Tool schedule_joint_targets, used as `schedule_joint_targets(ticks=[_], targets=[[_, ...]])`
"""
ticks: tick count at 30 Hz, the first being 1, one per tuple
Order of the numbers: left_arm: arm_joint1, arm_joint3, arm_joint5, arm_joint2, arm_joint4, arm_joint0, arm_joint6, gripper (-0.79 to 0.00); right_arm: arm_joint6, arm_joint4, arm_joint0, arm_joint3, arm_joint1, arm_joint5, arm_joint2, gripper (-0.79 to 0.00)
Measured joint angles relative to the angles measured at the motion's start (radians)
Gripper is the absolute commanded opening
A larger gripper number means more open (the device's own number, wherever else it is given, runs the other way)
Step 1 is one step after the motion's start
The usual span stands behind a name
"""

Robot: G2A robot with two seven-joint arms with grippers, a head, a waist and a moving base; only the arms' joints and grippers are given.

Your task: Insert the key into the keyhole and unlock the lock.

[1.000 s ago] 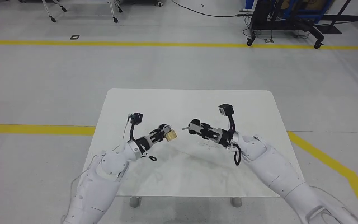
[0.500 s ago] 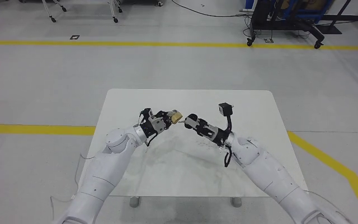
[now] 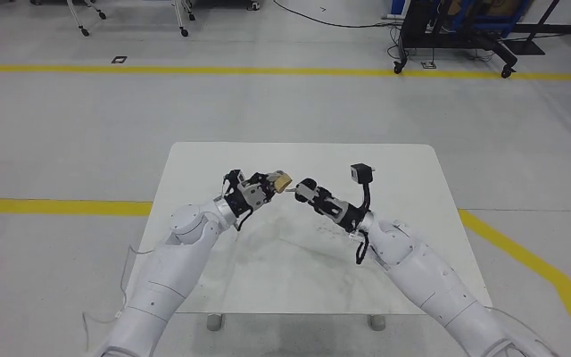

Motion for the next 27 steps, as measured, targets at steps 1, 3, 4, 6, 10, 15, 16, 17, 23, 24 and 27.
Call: schedule_joint_targets(ticks=[1, 3, 4, 6, 10, 15, 16, 17, 23, 24, 27], targets=[[-0.002, -0.007, -0.027, 0.002, 0.016, 0.0, 0.017, -0.785, -0.042, 0.007, -0.008, -0.001, -0.006, 0.014, 0.001, -0.785], [-0.008, -0.015, -0.076, 0.012, 0.03, 0.004, 0.036, -0.785, -0.162, 0.027, -0.027, 0.002, -0.023, 0.047, -0.002, -0.785], [-0.009, -0.016, -0.093, 0.015, 0.034, 0.006, 0.041, -0.785, -0.217, 0.029, -0.034, 0.005, -0.032, 0.063, -0.005, -0.785], [-0.013, -0.015, -0.125, 0.02, 0.039, 0.008, 0.051, -0.785, -0.332, 0.02, -0.046, 0.012, -0.051, 0.095, -0.02, -0.785], [-0.016, -0.018, -0.175, 0.022, 0.081, 0.002, 0.081, -0.785, -0.462, -0.057, -0.047, 0.036, -0.078, 0.149, -0.042, -0.785], [-0.018, -0.035, -0.256, 0.012, 0.122, 0.012, 0.136, -0.785, -0.489, -0.087, -0.046, 0.04, -0.088, 0.171, -0.051, -0.785], [-0.018, -0.035, -0.255, 0.012, 0.122, 0.013, 0.136, -0.785, -0.489, -0.086, -0.046, 0.04, -0.088, 0.17, -0.051, -0.785], [-0.018, -0.035, -0.254, 0.012, 0.122, 0.012, 0.135, -0.785, -0.489, -0.086, -0.046, 0.04, -0.087, 0.17, -0.051, -0.785], [-0.015, -0.071, -0.279, 0.003, 0.185, 0.028, 0.185, -0.785, -0.478, -0.091, -0.056, 0.023, -0.09, 0.182, -0.052, -0.785], [-0.014, -0.08, -0.287, 0.0, 0.208, 0.032, 0.201, -0.785, -0.478, -0.089, -0.063, 0.01, -0.092, 0.187, -0.053, -0.785], [-0.01, -0.107, -0.293, -0.005, 0.287, 0.043, 0.241, -0.785, -0.498, -0.059, -0.089, -0.033, -0.107, 0.182, -0.069, -0.785]])
